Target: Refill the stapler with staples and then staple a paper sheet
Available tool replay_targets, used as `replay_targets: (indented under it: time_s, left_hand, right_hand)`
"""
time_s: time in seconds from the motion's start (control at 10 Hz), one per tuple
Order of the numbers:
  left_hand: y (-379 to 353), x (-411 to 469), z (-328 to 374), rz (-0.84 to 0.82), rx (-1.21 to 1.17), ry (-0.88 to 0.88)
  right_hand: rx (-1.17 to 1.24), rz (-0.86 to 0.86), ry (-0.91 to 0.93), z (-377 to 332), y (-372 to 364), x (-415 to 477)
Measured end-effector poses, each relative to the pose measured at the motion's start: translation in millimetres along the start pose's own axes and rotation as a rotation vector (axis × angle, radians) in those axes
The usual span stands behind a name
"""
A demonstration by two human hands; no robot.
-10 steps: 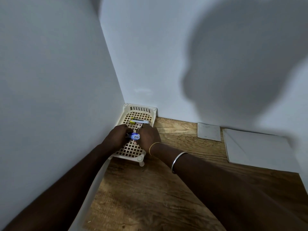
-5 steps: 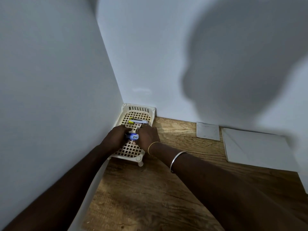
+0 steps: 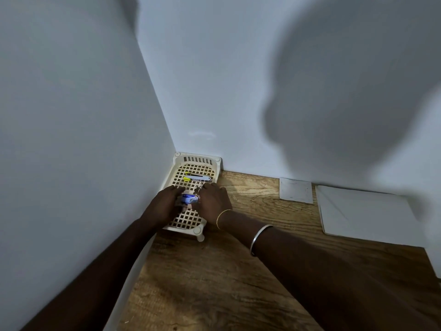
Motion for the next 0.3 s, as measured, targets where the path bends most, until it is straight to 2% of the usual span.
replay_targets:
  time_s: [0.1,0.2,0.3]
  left_hand:
    - [-1,-7,-2,0.003,-0.017,0.052]
    - [6,-21,2,0.072,-0.115,0.07]
    - [14,-43,9,0.193,-0.209,0.033]
  right_hand:
    - [0.04,0.072,-0.003,-1,11,-10]
    - [0.094,0.168,0.005,1,26,-22]
    - [0.146,0.193,-0.016,11,34,-48]
Point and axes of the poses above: each hand's wrist, its own x-axis towards the middle knuckle, its own y-axis out of the back of the hand, z = x × y, the point moved 10 cm from there along x, towards the middle knuckle, and after that the axes turned 9 degrees about y, right-handed, at the moved point
